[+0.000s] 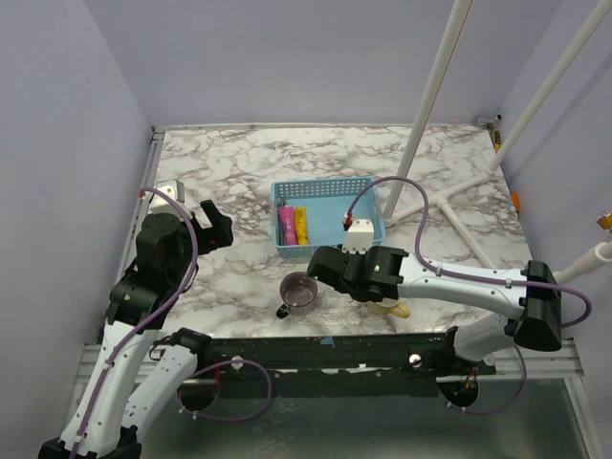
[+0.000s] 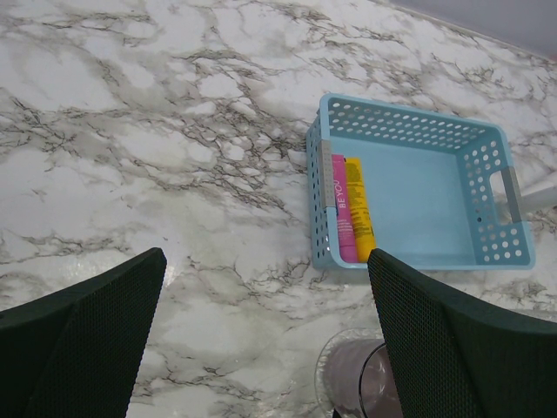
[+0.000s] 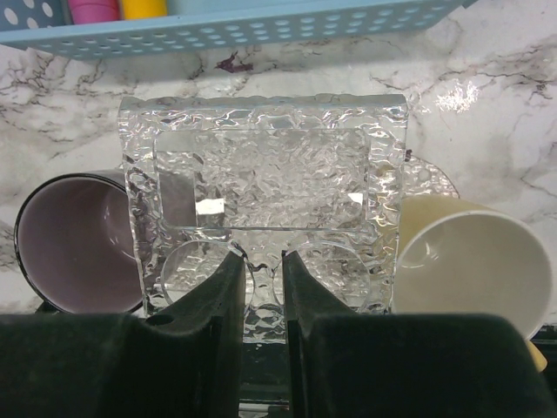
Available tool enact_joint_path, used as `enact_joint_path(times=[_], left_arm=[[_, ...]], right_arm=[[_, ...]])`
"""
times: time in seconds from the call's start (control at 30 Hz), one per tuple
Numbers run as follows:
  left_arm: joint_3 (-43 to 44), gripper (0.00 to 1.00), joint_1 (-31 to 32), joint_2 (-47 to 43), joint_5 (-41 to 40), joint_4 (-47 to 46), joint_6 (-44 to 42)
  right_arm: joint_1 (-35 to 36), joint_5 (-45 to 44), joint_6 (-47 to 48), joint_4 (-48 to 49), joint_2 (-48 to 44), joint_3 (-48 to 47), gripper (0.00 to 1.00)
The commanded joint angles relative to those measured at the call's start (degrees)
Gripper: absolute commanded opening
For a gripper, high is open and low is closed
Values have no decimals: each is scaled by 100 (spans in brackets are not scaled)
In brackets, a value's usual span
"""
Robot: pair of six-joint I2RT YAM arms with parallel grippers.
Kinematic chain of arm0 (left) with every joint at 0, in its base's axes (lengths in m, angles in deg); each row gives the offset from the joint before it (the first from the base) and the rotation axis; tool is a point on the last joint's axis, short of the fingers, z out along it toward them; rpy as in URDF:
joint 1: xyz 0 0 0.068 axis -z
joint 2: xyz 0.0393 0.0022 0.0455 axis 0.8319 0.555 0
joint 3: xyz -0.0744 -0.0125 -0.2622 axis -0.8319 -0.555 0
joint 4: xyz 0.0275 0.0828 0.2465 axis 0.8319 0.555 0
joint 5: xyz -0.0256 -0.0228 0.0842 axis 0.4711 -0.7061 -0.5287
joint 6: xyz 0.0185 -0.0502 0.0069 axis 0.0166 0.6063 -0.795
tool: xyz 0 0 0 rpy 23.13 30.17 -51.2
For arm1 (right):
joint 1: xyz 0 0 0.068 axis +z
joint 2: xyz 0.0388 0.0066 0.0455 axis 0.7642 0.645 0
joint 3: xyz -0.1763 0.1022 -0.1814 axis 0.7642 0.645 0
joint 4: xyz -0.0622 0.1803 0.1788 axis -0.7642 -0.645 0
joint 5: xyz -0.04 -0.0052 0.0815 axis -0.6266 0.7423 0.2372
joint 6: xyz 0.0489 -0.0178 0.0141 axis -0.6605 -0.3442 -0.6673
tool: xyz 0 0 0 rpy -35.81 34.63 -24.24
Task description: Prepare toiletry sets of a toothbrush and toothpaste on the tray
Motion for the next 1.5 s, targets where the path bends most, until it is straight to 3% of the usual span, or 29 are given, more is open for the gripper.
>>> enact_joint_path(times=[0.0,1.47], left_arm=[[-13,98,17,-53,96,-43,-35],[-25,98,22,26,129,-47,-26]], right_arm=[[116,-75,-295,-84,-233,165,1],[437,450,-787,842,133,1124,1]])
